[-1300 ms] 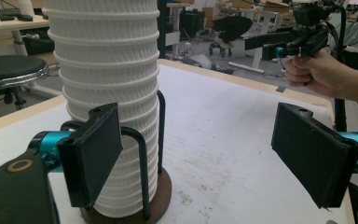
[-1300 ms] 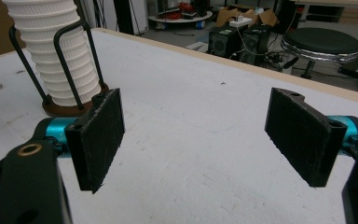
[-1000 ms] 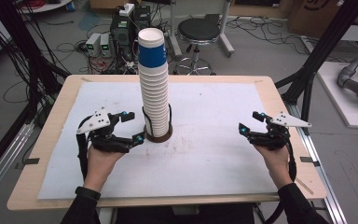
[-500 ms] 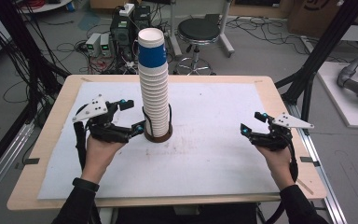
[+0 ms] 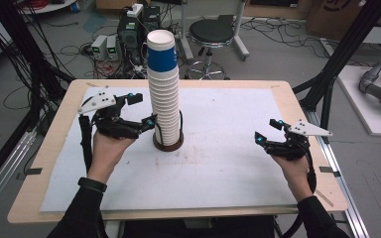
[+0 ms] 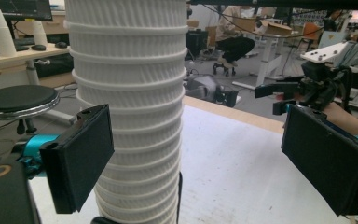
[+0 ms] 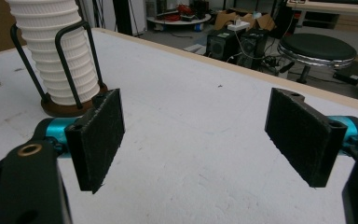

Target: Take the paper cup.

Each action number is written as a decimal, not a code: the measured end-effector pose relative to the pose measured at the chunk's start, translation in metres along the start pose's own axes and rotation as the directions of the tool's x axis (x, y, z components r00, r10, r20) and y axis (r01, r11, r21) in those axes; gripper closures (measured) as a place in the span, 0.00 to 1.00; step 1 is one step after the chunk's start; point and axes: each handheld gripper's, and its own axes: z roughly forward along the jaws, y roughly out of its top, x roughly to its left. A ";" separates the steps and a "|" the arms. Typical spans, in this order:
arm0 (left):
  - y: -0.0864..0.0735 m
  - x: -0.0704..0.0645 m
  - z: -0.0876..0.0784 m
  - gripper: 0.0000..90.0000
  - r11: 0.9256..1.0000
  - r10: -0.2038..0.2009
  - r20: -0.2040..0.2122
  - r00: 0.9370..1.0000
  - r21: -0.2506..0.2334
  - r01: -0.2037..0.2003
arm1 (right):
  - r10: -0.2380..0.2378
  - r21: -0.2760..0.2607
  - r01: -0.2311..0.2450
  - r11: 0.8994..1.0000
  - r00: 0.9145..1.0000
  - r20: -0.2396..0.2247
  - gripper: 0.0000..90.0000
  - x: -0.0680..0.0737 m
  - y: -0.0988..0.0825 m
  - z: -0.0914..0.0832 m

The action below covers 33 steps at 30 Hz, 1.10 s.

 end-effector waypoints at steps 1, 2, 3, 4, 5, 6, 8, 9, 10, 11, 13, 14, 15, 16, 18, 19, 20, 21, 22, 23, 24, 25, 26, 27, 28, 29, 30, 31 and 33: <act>0.001 0.001 0.001 0.10 1.000 0.005 -0.001 1.000 0.002 -0.005 | -0.003 -0.001 0.003 1.000 1.000 0.001 0.22 0.000 0.000 0.000; 0.001 0.001 0.001 0.10 1.000 0.005 -0.001 1.000 0.002 -0.005 | -0.002 0.000 0.002 1.000 1.000 0.001 0.22 0.000 0.000 0.000; 0.004 0.003 0.003 0.10 1.000 0.004 -0.007 1.000 0.005 -0.004 | 0.000 0.000 0.000 1.000 1.000 0.001 0.22 -0.001 0.000 0.000; 0.006 0.004 0.004 0.10 1.000 0.003 -0.009 1.000 0.004 -0.003 | 0.002 0.000 -0.002 1.000 1.000 0.001 0.22 0.000 -0.001 -0.001; 0.006 0.004 0.004 0.09 1.000 0.003 -0.009 1.000 0.004 -0.003 | -0.001 0.000 0.001 1.000 1.000 0.001 0.22 -0.001 -0.001 0.000; 0.007 0.005 0.005 0.08 1.000 0.000 -0.008 1.000 0.002 0.000 | -0.001 0.002 0.001 1.000 1.000 -0.001 0.22 0.000 -0.001 0.000; 0.010 0.009 0.007 0.08 1.000 -0.013 -0.007 1.000 -0.014 0.013 | -0.003 0.003 0.003 1.000 1.000 -0.006 0.22 0.000 -0.001 0.000; 0.010 0.009 0.007 0.08 1.000 -0.013 -0.007 1.000 -0.014 0.013 | -0.002 0.004 0.002 1.000 1.000 -0.005 0.22 0.000 -0.001 0.000; 0.013 0.010 0.009 0.08 1.000 -0.010 -0.017 1.000 -0.013 0.010 | -0.004 0.004 0.004 1.000 1.000 -0.008 0.22 0.000 -0.001 0.000; 0.014 0.011 0.010 0.08 1.000 -0.006 -0.019 1.000 -0.012 0.006 | -0.004 0.002 0.004 1.000 1.000 -0.008 0.22 0.000 -0.001 0.000; 0.018 0.012 0.012 0.08 1.000 0.000 -0.029 1.000 -0.008 0.000 | -0.003 0.002 0.003 1.000 1.000 -0.007 0.22 0.000 -0.001 -0.001; 0.019 0.012 0.012 0.08 1.000 0.003 -0.036 0.999 -0.005 -0.003 | -0.002 0.003 0.002 1.000 1.000 -0.007 0.22 0.000 -0.001 -0.001; 0.021 0.013 0.013 0.08 1.000 0.005 -0.039 0.999 -0.009 -0.005 | -0.001 0.003 0.001 1.000 1.000 -0.007 0.22 0.000 -0.001 -0.001; 0.022 0.014 0.014 0.08 1.000 0.003 -0.041 0.999 -0.007 -0.003 | -0.001 0.003 0.001 1.000 1.000 -0.008 0.22 0.000 -0.001 -0.001; 0.025 0.016 0.015 0.08 1.000 0.008 -0.050 0.999 0.001 -0.008 | -0.007 0.002 0.007 1.000 1.000 -0.008 0.22 0.000 -0.001 -0.001; 0.027 0.017 0.016 0.08 1.000 0.008 -0.051 0.999 0.000 -0.008 | -0.009 0.002 0.010 1.000 1.000 -0.006 0.22 0.000 -0.001 -0.001; 0.027 0.017 0.016 0.08 1.000 0.008 -0.051 0.999 0.000 -0.008 | -0.009 0.002 0.010 1.000 1.000 -0.006 0.22 0.000 -0.001 -0.001; 0.028 0.018 0.017 0.08 1.000 0.008 -0.048 0.999 -0.001 -0.008 | -0.011 0.002 0.011 1.000 1.000 -0.003 0.22 0.000 -0.001 -0.001; 0.032 0.020 0.019 0.08 1.000 0.009 -0.049 0.999 0.000 -0.009 | -0.008 0.005 0.008 1.000 1.000 -0.003 0.22 0.000 -0.001 -0.001; 0.033 0.021 0.020 0.08 1.000 0.008 -0.045 0.999 -0.003 -0.008 | -0.007 0.006 0.007 1.000 1.000 -0.003 0.22 0.000 -0.001 0.000; 0.035 0.021 0.022 0.08 1.000 0.006 -0.048 0.999 0.003 -0.006 | -0.006 0.006 0.006 1.000 1.000 -0.004 0.22 0.000 -0.001 0.000; 0.036 0.022 0.023 0.08 1.000 0.009 -0.054 0.998 0.010 -0.008 | -0.007 0.006 0.007 1.000 1.000 -0.005 0.22 0.000 -0.001 0.000; 0.037 0.023 0.024 0.08 1.000 0.008 -0.052 0.999 0.009 -0.007 | -0.008 0.006 0.008 1.000 1.000 -0.005 0.22 0.000 -0.001 0.000; 0.039 0.023 0.025 0.08 1.000 0.006 -0.052 0.999 0.008 -0.006 | -0.008 0.006 0.008 1.000 1.000 -0.005 0.22 0.000 -0.001 0.000; 0.040 0.024 0.027 0.08 1.000 0.007 -0.051 0.999 0.009 -0.007 | -0.006 0.007 0.006 1.000 1.000 -0.005 0.22 0.000 -0.001 0.000; 0.041 0.024 0.028 0.08 1.000 0.011 -0.055 0.998 0.015 -0.010 | -0.006 0.006 0.006 1.000 1.000 -0.007 0.22 0.000 -0.001 0.000; 0.042 0.024 0.030 0.08 1.000 0.014 -0.055 0.998 0.018 -0.013 | -0.009 0.008 0.009 1.000 1.000 -0.006 0.22 0.000 -0.001 0.000; 0.042 0.024 0.030 0.08 1.000 0.014 -0.055 0.998 0.018 -0.013 | -0.008 0.008 0.008 1.000 1.000 -0.007 0.22 0.000 -0.001 0.000; 0.044 0.025 0.033 0.08 1.000 0.015 -0.054 0.998 0.025 -0.014 | -0.007 0.008 0.007 1.000 1.000 -0.008 0.22 0.000 -0.001 0.000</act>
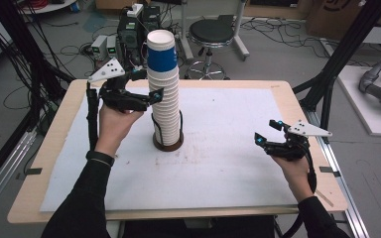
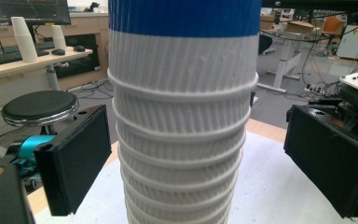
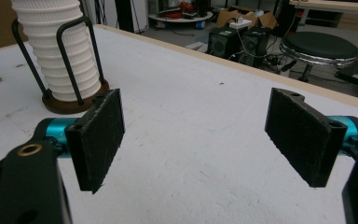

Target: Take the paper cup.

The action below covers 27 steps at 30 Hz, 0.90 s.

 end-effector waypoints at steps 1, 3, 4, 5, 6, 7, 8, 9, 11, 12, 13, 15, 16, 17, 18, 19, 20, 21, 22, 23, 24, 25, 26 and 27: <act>0.001 0.000 0.003 0.08 1.000 0.003 -0.006 1.000 0.002 -0.003 | -0.005 -0.001 0.005 1.000 1.000 0.001 0.22 0.000 0.000 0.000; 0.001 0.000 0.005 0.08 1.000 0.007 -0.009 1.000 0.006 -0.006 | -0.004 -0.002 0.004 1.000 1.000 0.003 0.22 0.000 0.000 0.000; 0.001 0.000 0.007 0.08 1.000 0.011 -0.013 1.000 0.008 -0.011 | -0.005 -0.004 0.005 1.000 1.000 0.007 0.22 0.000 0.000 0.000; 0.001 0.000 0.009 0.08 1.000 0.006 -0.011 1.000 0.010 -0.006 | -0.003 -0.002 0.003 1.000 1.000 0.007 0.22 0.000 0.000 0.000; 0.001 0.000 0.011 0.08 1.000 0.008 -0.009 1.000 0.011 -0.008 | -0.003 -0.001 0.003 1.000 1.000 0.008 0.22 0.000 0.000 0.000; 0.001 0.000 0.013 0.08 1.000 0.009 -0.012 1.000 0.012 -0.009 | 0.000 0.000 0.000 1.000 1.000 0.006 0.22 0.000 0.000 0.000; 0.001 0.001 0.014 0.08 1.000 0.010 -0.013 1.000 0.017 -0.010 | -0.001 -0.002 0.001 1.000 1.000 0.004 0.22 0.000 0.000 0.000; 0.001 0.001 0.014 0.08 1.000 0.010 -0.013 1.000 0.017 -0.010 | -0.006 0.000 0.006 1.000 1.000 0.003 0.22 0.000 0.000 0.000; 0.001 0.001 0.017 0.08 1.000 0.010 -0.018 1.000 0.020 -0.009 | -0.003 0.001 0.003 1.000 1.000 0.002 0.22 0.000 0.000 0.000; 0.001 0.001 0.018 0.08 1.000 0.007 -0.016 1.000 0.019 -0.007 | -0.005 0.000 0.005 1.000 1.000 0.001 0.22 0.000 0.000 0.000; 0.001 0.002 0.019 0.08 1.000 0.009 -0.016 1.000 0.022 -0.008 | -0.004 0.002 0.004 1.000 1.000 -0.001 0.22 0.001 0.000 0.001; 0.001 0.003 0.021 0.08 1.000 0.007 -0.013 1.000 0.020 -0.007 | -0.006 0.004 0.006 1.000 1.000 -0.003 0.22 0.001 0.000 0.001; 0.001 0.003 0.021 0.08 1.000 0.008 -0.013 1.000 0.017 -0.008 | -0.005 0.004 0.005 1.000 1.000 -0.003 0.22 0.001 0.000 0.001; 0.001 0.003 0.022 0.08 1.000 0.008 -0.013 1.000 0.019 -0.008 | -0.005 0.004 0.005 1.000 1.000 -0.003 0.22 0.001 0.000 0.001; 0.001 0.004 0.023 0.08 1.000 0.007 -0.013 1.000 0.023 -0.007 | -0.005 0.004 0.005 1.000 1.000 -0.004 0.22 0.001 0.000 0.001; 0.001 0.004 0.024 0.08 1.000 0.002 -0.017 1.000 0.019 -0.002 | -0.010 0.002 0.010 1.000 1.000 -0.003 0.22 0.001 0.000 0.002; 0.000 0.004 0.025 0.08 1.000 0.003 -0.016 1.000 0.021 -0.003 | -0.010 0.002 0.010 1.000 1.000 -0.004 0.22 0.001 0.000 0.002; 0.001 0.004 0.025 0.08 1.000 0.005 -0.020 1.000 0.022 -0.004 | -0.008 0.002 0.008 1.000 1.000 -0.004 0.22 0.001 0.000 0.002; 0.000 0.004 0.026 0.08 1.000 -0.002 -0.015 1.000 0.017 0.002 | -0.006 0.003 0.006 1.000 1.000 -0.007 0.22 0.002 0.000 0.002; 0.000 0.004 0.026 0.08 1.000 -0.003 -0.014 1.000 0.020 0.003 | -0.005 0.003 0.005 1.000 1.000 -0.007 0.22 0.002 0.000 0.002; 0.000 0.004 0.027 0.09 1.000 -0.002 -0.017 1.000 0.021 0.002 | -0.005 0.005 0.005 1.000 1.000 -0.008 0.22 0.002 0.000 0.002; 0.000 0.004 0.027 0.09 1.000 -0.002 -0.016 1.000 0.021 0.002 | -0.008 0.004 0.008 1.000 1.000 -0.010 0.22 0.002 0.000 0.002; 0.000 0.004 0.027 0.09 1.000 -0.005 -0.016 1.000 0.019 0.006 | -0.008 0.004 0.008 1.000 1.000 -0.011 0.22 0.002 0.001 0.002; 0.000 0.005 0.027 0.11 1.000 -0.004 -0.020 1.000 0.019 0.004 | -0.008 0.003 0.008 1.000 1.000 -0.011 0.22 0.002 0.001 0.002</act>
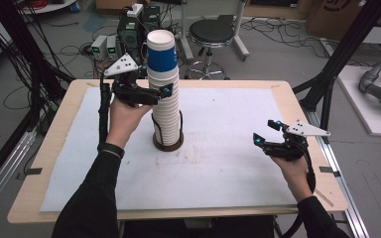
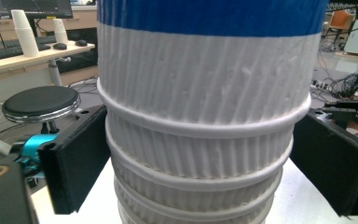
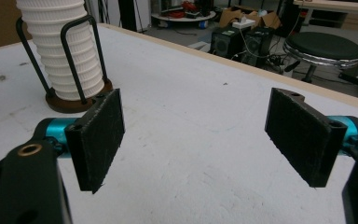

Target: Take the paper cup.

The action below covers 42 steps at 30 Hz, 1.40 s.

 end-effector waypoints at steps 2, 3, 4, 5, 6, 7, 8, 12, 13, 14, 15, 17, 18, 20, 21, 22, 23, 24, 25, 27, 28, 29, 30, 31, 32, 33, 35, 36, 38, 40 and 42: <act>0.000 0.001 0.000 0.12 1.000 -0.001 0.001 1.000 -0.003 0.001 | -0.001 -0.001 0.001 1.000 1.000 0.000 0.22 0.000 0.000 0.000; 0.000 0.001 -0.001 0.13 1.000 -0.002 0.003 1.000 -0.003 0.002 | 0.000 -0.001 0.000 1.000 1.000 0.001 0.22 0.001 0.000 0.000; 0.000 0.001 -0.001 0.13 1.000 -0.004 0.004 1.000 -0.004 0.004 | -0.001 -0.003 0.001 1.000 1.000 0.000 0.22 0.001 0.001 0.000; 0.000 0.001 -0.001 0.13 1.000 -0.004 0.004 1.000 -0.005 0.004 | -0.002 -0.003 0.002 1.000 1.000 0.000 0.22 0.001 0.001 0.000; 0.000 0.001 -0.001 0.13 1.000 -0.005 0.005 1.000 -0.005 0.005 | -0.005 -0.006 0.005 1.000 1.000 -0.001 0.22 0.001 0.001 0.000; 0.000 0.001 -0.001 0.13 1.000 -0.005 0.005 1.000 -0.005 0.005 | 0.000 -0.009 0.000 1.000 1.000 0.000 0.22 0.002 0.002 0.000; -0.001 0.001 -0.001 0.13 1.000 -0.004 0.005 1.000 -0.006 0.004 | -0.002 -0.014 0.002 1.000 1.000 -0.002 0.22 0.002 0.004 0.001; -0.002 0.001 -0.001 0.13 1.000 -0.005 0.005 1.000 -0.013 0.005 | -0.004 -0.037 0.003 0.999 1.000 -0.022 0.22 0.007 0.013 0.002; -0.002 0.001 -0.001 0.13 1.000 -0.005 0.005 1.000 -0.013 0.005 | -0.011 -0.041 0.010 0.999 1.000 -0.025 0.22 0.009 0.016 0.002; -0.002 0.001 -0.001 0.13 1.000 -0.005 0.005 1.000 -0.014 0.005 | -0.017 -0.046 0.015 0.999 0.999 -0.031 0.22 0.010 0.019 0.002; -0.002 0.001 -0.001 0.13 1.000 -0.006 0.005 1.000 -0.015 0.006 | -0.017 -0.054 0.014 0.998 0.999 -0.039 0.22 0.011 0.022 0.001; -0.002 0.001 -0.001 0.13 1.000 -0.006 0.005 1.000 -0.015 0.006 | -0.021 -0.065 0.018 0.998 0.999 -0.047 0.22 0.013 0.027 0.001; -0.002 0.001 -0.001 0.13 1.000 -0.006 0.005 1.000 -0.015 0.006 | -0.026 -0.071 0.022 0.997 0.998 -0.051 0.22 0.014 0.030 0.002; -0.002 0.001 -0.001 0.13 1.000 -0.005 0.003 1.000 -0.013 0.005 | -0.027 -0.077 0.023 0.997 0.998 -0.060 0.23 0.016 0.037 0.003; -0.002 0.001 -0.001 0.13 1.000 -0.005 0.004 1.000 -0.014 0.006 | -0.035 -0.086 0.030 0.996 0.997 -0.065 0.28 0.016 0.040 0.004; -0.002 0.001 -0.001 0.13 1.000 -0.005 0.004 1.000 -0.014 0.005 | -0.037 -0.091 0.030 0.995 0.996 -0.081 0.30 0.016 0.044 0.005; -0.002 0.001 -0.001 0.13 1.000 -0.005 0.004 1.000 -0.014 0.005 | -0.037 -0.091 0.030 0.995 0.996 -0.081 0.30 0.016 0.044 0.005; -0.002 0.001 -0.001 0.13 1.000 -0.005 0.004 1.000 -0.015 0.005 | -0.046 -0.106 0.036 0.994 0.994 -0.096 0.30 0.018 0.052 0.007; -0.002 0.001 -0.001 0.13 1.000 -0.006 0.004 1.000 -0.015 0.006 | -0.049 -0.109 0.038 0.993 0.993 -0.104 0.30 0.019 0.056 0.008; -0.002 0.001 -0.001 0.13 1.000 -0.005 0.004 1.000 -0.016 0.006 | -0.049 -0.120 0.034 0.992 0.992 -0.119 0.30 0.021 0.066 0.011; -0.002 0.001 -0.001 0.13 1.000 -0.004 0.005 1.000 -0.014 0.004 | -0.046 -0.125 0.030 0.992 0.990 -0.133 0.30 0.021 0.072 0.013; -0.002 0.001 -0.001 0.13 1.000 -0.004 0.005 1.000 -0.014 0.004 | -0.047 -0.127 0.029 0.992 0.989 -0.141 0.30 0.021 0.076 0.013; -0.002 0.001 -0.001 0.13 1.000 -0.006 0.003 1.000 -0.014 0.007 | -0.047 -0.134 0.027 0.991 0.988 -0.150 0.30 0.022 0.081 0.015; -0.002 0.001 -0.001 0.13 1.000 -0.006 0.003 1.000 -0.014 0.007 | -0.048 -0.138 0.027 0.990 0.987 -0.153 0.30 0.023 0.086 0.016; -0.002 0.001 -0.001 0.13 1.000 -0.006 0.003 1.000 -0.013 0.006 | -0.048 -0.138 0.027 0.990 0.987 -0.153 0.30 0.023 0.086 0.016; -0.001 0.001 -0.001 0.13 1.000 -0.007 0.003 1.000 -0.012 0.007 | -0.054 -0.152 0.029 0.988 0.985 -0.165 0.30 0.024 0.097 0.019; -0.001 0.001 0.000 0.13 1.000 -0.007 0.004 1.000 -0.011 0.007 | -0.051 -0.163 0.021 0.986 0.982 -0.183 0.30 0.024 0.108 0.023; -0.001 0.001 0.000 0.13 1.000 -0.008 0.004 1.000 -0.012 0.008 | -0.050 -0.168 0.018 0.986 0.980 -0.192 0.30 0.024 0.114 0.025; -0.001 0.001 0.000 0.13 1.000 -0.008 0.004 1.000 -0.011 0.008 | -0.043 -0.175 0.006 0.985 0.977 -0.209 0.30 0.025 0.126 0.030; -0.001 0.001 0.000 0.13 1.000 -0.008 0.005 1.000 -0.011 0.008 | -0.041 -0.188 -0.002 0.982 0.973 -0.227 0.30 0.027 0.137 0.034; -0.001 0.002 0.000 0.13 1.000 -0.008 0.005 1.000 -0.011 0.008 | -0.040 -0.192 -0.005 0.981 0.972 -0.233 0.30 0.028 0.143 0.036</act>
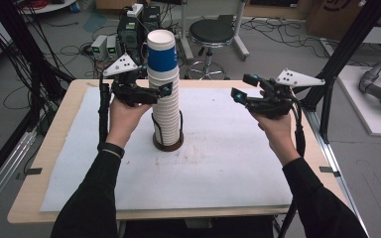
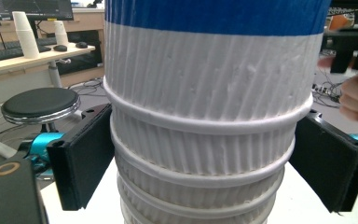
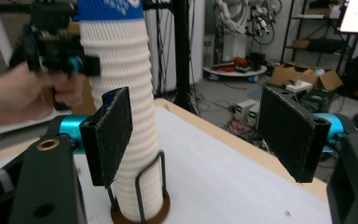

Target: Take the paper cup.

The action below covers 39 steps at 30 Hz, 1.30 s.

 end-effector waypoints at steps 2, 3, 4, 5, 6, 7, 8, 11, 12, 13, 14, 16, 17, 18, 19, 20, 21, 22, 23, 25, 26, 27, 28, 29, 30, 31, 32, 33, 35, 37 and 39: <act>0.000 0.000 0.000 0.13 1.000 -0.001 0.000 1.000 -0.001 0.001 | -0.008 -0.009 0.008 1.000 1.000 -0.011 0.30 0.001 0.010 0.007; 0.000 0.000 0.000 0.13 1.000 0.000 0.000 1.000 -0.001 0.000 | -0.013 -0.013 0.013 1.000 1.000 -0.023 0.30 0.004 0.019 0.015; 0.000 0.000 0.000 0.13 1.000 0.000 0.000 1.000 -0.001 0.000 | -0.013 -0.020 0.012 1.000 0.999 -0.038 0.30 0.005 0.024 0.020; 0.000 0.000 0.000 0.13 1.000 0.000 0.000 1.000 -0.001 0.000 | -0.012 -0.025 0.011 1.000 0.999 -0.042 0.30 0.005 0.027 0.023; 0.000 0.000 0.000 0.13 1.000 0.001 0.000 1.000 -0.001 -0.001 | -0.010 -0.026 0.009 1.000 0.999 -0.048 0.30 0.006 0.032 0.027; 0.000 0.000 0.000 0.13 1.000 0.001 0.000 1.000 -0.001 -0.001 | -0.008 -0.025 0.007 1.000 0.998 -0.060 0.30 0.007 0.036 0.031; 0.000 0.000 0.000 0.13 1.000 0.000 0.000 1.000 0.000 0.000 | -0.004 -0.023 0.003 1.000 0.998 -0.069 0.30 0.008 0.040 0.035; 0.000 0.000 0.000 0.13 1.000 0.000 0.000 1.000 0.000 0.000 | -0.013 -0.014 0.012 1.000 0.997 -0.079 0.30 0.010 0.049 0.043; 0.000 0.000 0.000 0.13 1.000 0.000 0.000 1.000 -0.001 0.000 | -0.015 -0.013 0.014 1.000 0.996 -0.090 0.30 0.012 0.054 0.048; 0.000 0.000 0.000 0.13 1.000 0.002 0.001 1.000 0.001 -0.002 | -0.016 -0.012 0.014 1.000 0.995 -0.096 0.30 0.013 0.058 0.051; 0.000 0.000 0.000 0.13 1.000 0.000 0.001 1.000 -0.001 0.000 | -0.023 -0.012 0.022 1.000 0.993 -0.112 0.30 0.016 0.067 0.058; 0.000 0.000 0.000 0.13 1.000 0.002 0.002 1.000 0.000 -0.002 | -0.026 -0.008 0.025 1.000 0.993 -0.117 0.30 0.018 0.074 0.064; 0.000 0.000 0.000 0.13 1.000 0.003 0.002 1.000 0.001 -0.003 | -0.028 -0.002 0.028 1.000 0.992 -0.124 0.30 0.020 0.078 0.068; 0.000 0.000 0.000 0.13 1.000 0.003 0.002 1.000 0.001 -0.003 | -0.029 0.001 0.029 1.000 0.991 -0.131 0.30 0.021 0.082 0.071; 0.000 0.000 0.000 0.13 1.000 0.001 0.001 1.000 0.001 -0.001 | -0.028 0.002 0.029 1.000 0.991 -0.134 0.30 0.023 0.086 0.075; 0.000 0.000 0.000 0.13 1.000 0.002 0.001 1.000 0.002 -0.002 | -0.033 0.005 0.034 0.999 0.989 -0.142 0.29 0.025 0.090 0.078; 0.000 0.000 0.000 0.13 1.000 0.002 0.001 1.000 0.002 -0.002 | -0.035 0.013 0.038 0.999 0.988 -0.149 0.28 0.027 0.093 0.082; 0.000 0.000 0.000 0.13 1.000 0.003 0.001 1.000 0.002 -0.003 | -0.037 0.021 0.041 0.999 0.987 -0.158 0.28 0.030 0.098 0.086; 0.000 0.000 0.000 0.13 1.000 0.005 0.001 1.000 0.003 -0.005 | -0.041 0.026 0.045 0.999 0.986 -0.160 0.27 0.031 0.100 0.089; 0.000 0.000 0.000 0.13 1.000 0.006 0.001 1.000 0.002 -0.006 | -0.049 0.036 0.056 0.998 0.984 -0.170 0.27 0.036 0.105 0.096; 0.000 0.000 0.000 0.13 1.000 0.006 0.001 1.000 0.003 -0.006 | -0.049 0.036 0.056 0.998 0.984 -0.170 0.27 0.036 0.105 0.096; 0.001 0.000 0.000 0.13 1.000 0.006 0.000 1.000 0.004 -0.006 | -0.055 0.042 0.063 0.997 0.983 -0.175 0.26 0.040 0.111 0.103; 0.000 0.000 0.000 0.13 1.000 0.005 0.000 1.000 0.003 -0.005 | -0.057 0.042 0.066 0.997 0.983 -0.177 0.25 0.042 0.112 0.105; 0.000 0.000 0.000 0.13 1.000 0.005 0.000 1.000 0.002 -0.005 | -0.056 0.046 0.065 0.997 0.982 -0.179 0.24 0.043 0.114 0.108; 0.000 0.000 0.000 0.13 1.000 0.005 0.000 1.000 0.002 -0.005 | -0.056 0.046 0.065 0.997 0.982 -0.179 0.24 0.043 0.114 0.108; 0.000 0.000 0.000 0.13 1.000 0.006 0.000 1.000 0.001 -0.006 | -0.051 0.052 0.061 0.997 0.981 -0.189 0.24 0.044 0.116 0.111; 0.000 0.000 0.000 0.13 1.000 0.005 0.000 1.000 0.001 -0.005 | -0.044 0.060 0.057 0.997 0.979 -0.197 0.24 0.045 0.118 0.114; 0.000 0.000 0.000 0.13 1.000 0.005 0.000 1.000 0.001 -0.005 | -0.038 0.070 0.053 0.996 0.978 -0.203 0.24 0.046 0.120 0.119; 0.000 0.000 0.001 0.13 1.000 0.005 0.000 1.000 0.003 -0.005 | -0.030 0.096 0.050 0.994 0.978 -0.204 0.23 0.049 0.124 0.128; 0.001 -0.001 0.001 0.13 1.000 0.002 0.000 1.000 0.002 -0.002 | -0.018 0.099 0.040 0.994 0.976 -0.218 0.23 0.050 0.126 0.135; 0.001 -0.001 0.001 0.13 1.000 0.002 0.001 1.000 0.001 -0.002 | -0.004 0.102 0.027 0.994 0.975 -0.222 0.23 0.054 0.128 0.140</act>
